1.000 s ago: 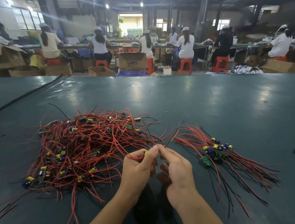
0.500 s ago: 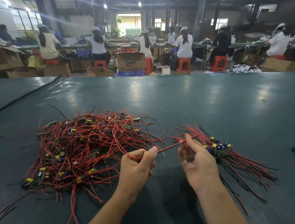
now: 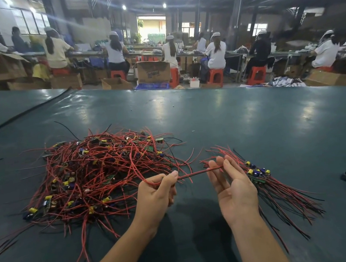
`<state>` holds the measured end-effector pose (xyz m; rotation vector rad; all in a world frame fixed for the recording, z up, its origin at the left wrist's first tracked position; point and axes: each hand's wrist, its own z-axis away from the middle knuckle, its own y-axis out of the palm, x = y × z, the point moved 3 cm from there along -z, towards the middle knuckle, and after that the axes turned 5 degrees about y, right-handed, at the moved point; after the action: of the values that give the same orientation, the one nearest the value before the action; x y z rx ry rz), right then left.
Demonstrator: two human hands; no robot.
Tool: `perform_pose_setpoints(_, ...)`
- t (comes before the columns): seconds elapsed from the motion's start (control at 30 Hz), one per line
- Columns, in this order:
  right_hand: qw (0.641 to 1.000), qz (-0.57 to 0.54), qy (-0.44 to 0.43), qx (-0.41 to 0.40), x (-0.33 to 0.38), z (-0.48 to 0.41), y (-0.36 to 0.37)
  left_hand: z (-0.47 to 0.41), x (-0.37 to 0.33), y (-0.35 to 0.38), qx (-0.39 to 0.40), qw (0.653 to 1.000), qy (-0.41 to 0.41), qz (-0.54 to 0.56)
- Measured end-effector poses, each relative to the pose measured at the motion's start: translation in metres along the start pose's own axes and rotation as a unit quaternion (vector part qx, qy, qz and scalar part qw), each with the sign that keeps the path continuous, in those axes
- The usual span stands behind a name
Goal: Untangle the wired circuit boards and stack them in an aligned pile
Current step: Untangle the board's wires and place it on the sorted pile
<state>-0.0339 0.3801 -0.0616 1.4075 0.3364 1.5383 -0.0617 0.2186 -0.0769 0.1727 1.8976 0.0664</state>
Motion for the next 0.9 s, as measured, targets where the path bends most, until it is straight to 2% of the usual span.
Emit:
perform_pose_setpoints(0.27,1.0,0.014,0.016,0.023,-0.005,0.001,-0.001,0.002,-0.003,0.003,0.022,0.999,0.004,0.025)
perform_pose_setpoints(0.43,0.985,0.13,0.079,0.081,-0.036,0.013,0.012,0.0,-0.004,0.004,0.008,0.999,0.009,0.05)
perform_pose_setpoints(0.53,0.973,0.186,0.082,0.104,-0.052,0.022,0.016,0.0,-0.001,0.003,0.023,0.998,0.024,0.05)
perform_pose_setpoints(0.73,0.972,0.218,0.048,0.073,-0.051,0.025,0.015,0.001,0.004,0.004,0.063,0.998,0.015,0.025)
perform_pose_setpoints(0.9,0.976,0.212,0.058,0.003,-0.039,0.017,0.013,0.0,0.005,0.006,0.045,0.999,0.017,0.026)
